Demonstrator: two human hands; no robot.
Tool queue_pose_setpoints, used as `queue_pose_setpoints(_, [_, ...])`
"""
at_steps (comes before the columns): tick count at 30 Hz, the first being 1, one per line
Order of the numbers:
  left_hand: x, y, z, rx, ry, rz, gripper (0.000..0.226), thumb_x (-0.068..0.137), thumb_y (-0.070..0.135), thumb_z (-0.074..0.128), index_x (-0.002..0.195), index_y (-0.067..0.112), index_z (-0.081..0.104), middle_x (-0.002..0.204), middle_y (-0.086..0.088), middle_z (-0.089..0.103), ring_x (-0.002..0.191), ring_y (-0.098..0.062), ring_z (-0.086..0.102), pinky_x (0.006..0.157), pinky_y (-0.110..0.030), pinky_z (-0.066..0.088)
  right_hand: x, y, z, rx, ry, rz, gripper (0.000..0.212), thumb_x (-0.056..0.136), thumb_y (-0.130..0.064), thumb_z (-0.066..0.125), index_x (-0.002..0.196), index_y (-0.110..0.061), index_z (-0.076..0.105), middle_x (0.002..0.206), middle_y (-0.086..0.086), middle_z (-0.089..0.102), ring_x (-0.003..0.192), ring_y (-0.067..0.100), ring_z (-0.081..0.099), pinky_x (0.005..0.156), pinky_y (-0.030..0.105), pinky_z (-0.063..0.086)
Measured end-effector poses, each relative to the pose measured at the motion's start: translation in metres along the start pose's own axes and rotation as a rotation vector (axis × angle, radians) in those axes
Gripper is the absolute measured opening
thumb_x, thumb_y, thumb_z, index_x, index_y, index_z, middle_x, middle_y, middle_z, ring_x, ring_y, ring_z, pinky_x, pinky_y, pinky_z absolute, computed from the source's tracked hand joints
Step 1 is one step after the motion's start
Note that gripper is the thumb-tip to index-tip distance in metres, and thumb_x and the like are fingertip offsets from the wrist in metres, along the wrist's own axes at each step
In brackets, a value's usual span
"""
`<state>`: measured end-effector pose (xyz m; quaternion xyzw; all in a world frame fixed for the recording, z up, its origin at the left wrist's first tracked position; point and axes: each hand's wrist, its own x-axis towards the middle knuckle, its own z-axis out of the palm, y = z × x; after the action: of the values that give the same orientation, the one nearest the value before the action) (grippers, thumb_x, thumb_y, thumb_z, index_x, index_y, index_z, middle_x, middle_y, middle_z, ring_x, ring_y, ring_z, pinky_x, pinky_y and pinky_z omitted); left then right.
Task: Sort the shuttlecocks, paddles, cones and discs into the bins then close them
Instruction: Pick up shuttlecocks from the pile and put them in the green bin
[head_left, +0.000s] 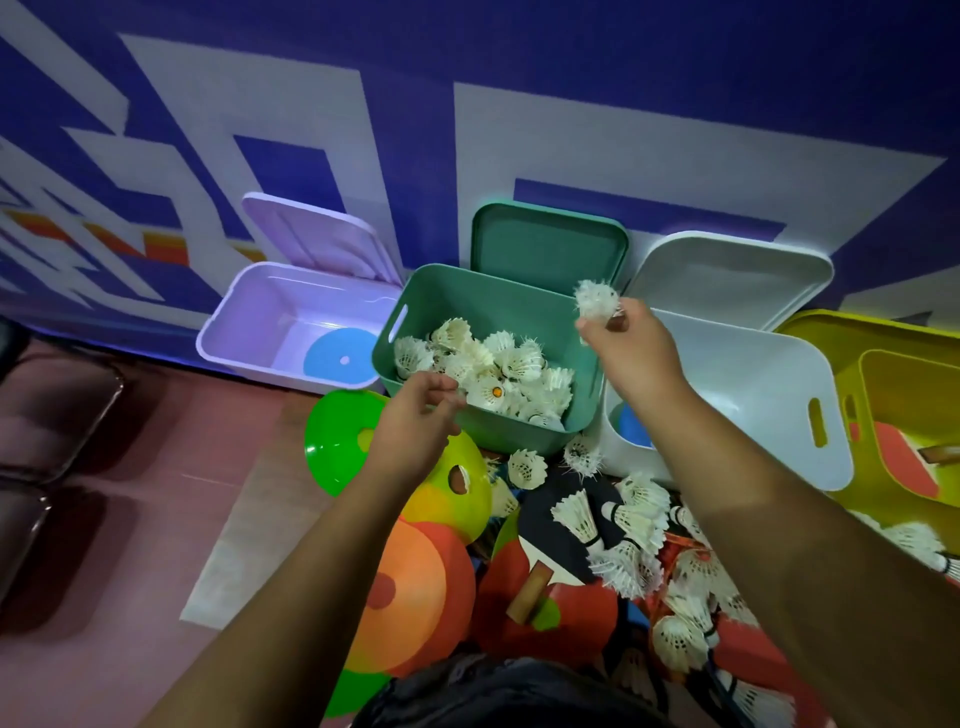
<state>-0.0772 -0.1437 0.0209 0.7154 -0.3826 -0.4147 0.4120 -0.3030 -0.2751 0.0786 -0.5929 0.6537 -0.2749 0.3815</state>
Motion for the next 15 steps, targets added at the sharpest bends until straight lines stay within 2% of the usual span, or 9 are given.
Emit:
queue_pose_setpoints(2, [-0.004, -0.002, -0.005, 0.021, 0.016, 0.007, 0.013, 0.102, 0.015, 0.059, 0.112, 0.021, 0.064, 0.101, 0.003, 0.074, 0.078, -0.020, 0.072, 0.066, -0.033, 0.053, 0.014, -0.004, -0.002, -0.007, 0.028, 0.077, 0.057, 0.093, -0.039, 0.071, 0.144, -0.019, 0.055, 0.119, -0.003, 0.067, 0.100, 0.020, 0.065, 0.081, 0.031, 0.047])
queue_pose_setpoints(4, [-0.007, -0.006, -0.009, 0.035, 0.026, 0.004, 0.014, 0.103, 0.014, 0.058, 0.112, 0.023, 0.064, 0.100, 0.006, 0.074, 0.077, -0.019, 0.071, 0.065, -0.032, 0.052, 0.019, -0.001, -0.004, -0.030, 0.036, 0.141, 0.067, 0.089, -0.037, 0.067, 0.151, -0.018, 0.051, 0.123, 0.003, 0.069, 0.104, 0.025, 0.069, 0.091, 0.036, 0.055])
queue_pose_setpoints(6, [-0.009, -0.010, -0.011, 0.040, 0.035, -0.004, 0.015, 0.102, 0.014, 0.057, 0.109, 0.026, 0.064, 0.098, 0.006, 0.074, 0.076, -0.018, 0.072, 0.066, -0.034, 0.054, 0.014, 0.004, -0.004, -0.022, 0.004, 0.150, 0.058, 0.087, -0.034, 0.062, 0.143, -0.021, 0.057, 0.117, 0.002, 0.070, 0.104, 0.027, 0.071, 0.091, 0.039, 0.057])
queue_pose_setpoints(8, [-0.011, -0.014, -0.011, 0.040, 0.028, -0.014, 0.018, 0.102, 0.012, 0.056, 0.107, 0.027, 0.063, 0.097, 0.006, 0.075, 0.074, -0.018, 0.071, 0.067, -0.037, 0.054, 0.002, 0.011, -0.003, -0.001, -0.018, 0.139, 0.044, 0.081, -0.036, 0.059, 0.124, -0.027, 0.063, 0.109, -0.003, 0.070, 0.102, 0.027, 0.072, 0.089, 0.040, 0.059])
queue_pose_setpoints(11, [-0.017, -0.018, -0.005, 0.053, -0.003, -0.038, 0.016, 0.102, 0.012, 0.056, 0.108, 0.025, 0.064, 0.095, 0.006, 0.076, 0.074, -0.017, 0.071, 0.065, -0.037, 0.054, -0.020, 0.023, 0.000, 0.022, -0.053, 0.119, 0.035, 0.082, -0.037, 0.057, 0.115, -0.031, 0.068, 0.109, -0.008, 0.072, 0.101, 0.022, 0.072, 0.095, 0.051, 0.060])
queue_pose_setpoints(13, [-0.022, -0.020, 0.000, 0.076, -0.026, -0.052, 0.015, 0.102, 0.011, 0.056, 0.109, 0.022, 0.064, 0.096, 0.003, 0.076, 0.073, -0.017, 0.071, 0.059, -0.031, 0.053, -0.038, 0.026, 0.000, 0.006, -0.079, 0.084, 0.017, 0.092, -0.033, 0.056, 0.102, -0.039, 0.069, 0.106, -0.012, 0.072, 0.098, 0.017, 0.072, 0.092, 0.048, 0.061])
queue_pose_setpoints(15, [-0.027, -0.025, 0.008, 0.086, -0.073, -0.076, 0.015, 0.101, 0.008, 0.056, 0.107, 0.018, 0.064, 0.097, -0.003, 0.076, 0.069, -0.021, 0.073, 0.054, -0.026, 0.052, -0.053, 0.032, 0.001, -0.023, -0.108, 0.045, 0.019, 0.099, -0.028, 0.056, 0.100, -0.039, 0.071, 0.103, -0.015, 0.073, 0.093, 0.013, 0.072, 0.085, 0.041, 0.062])
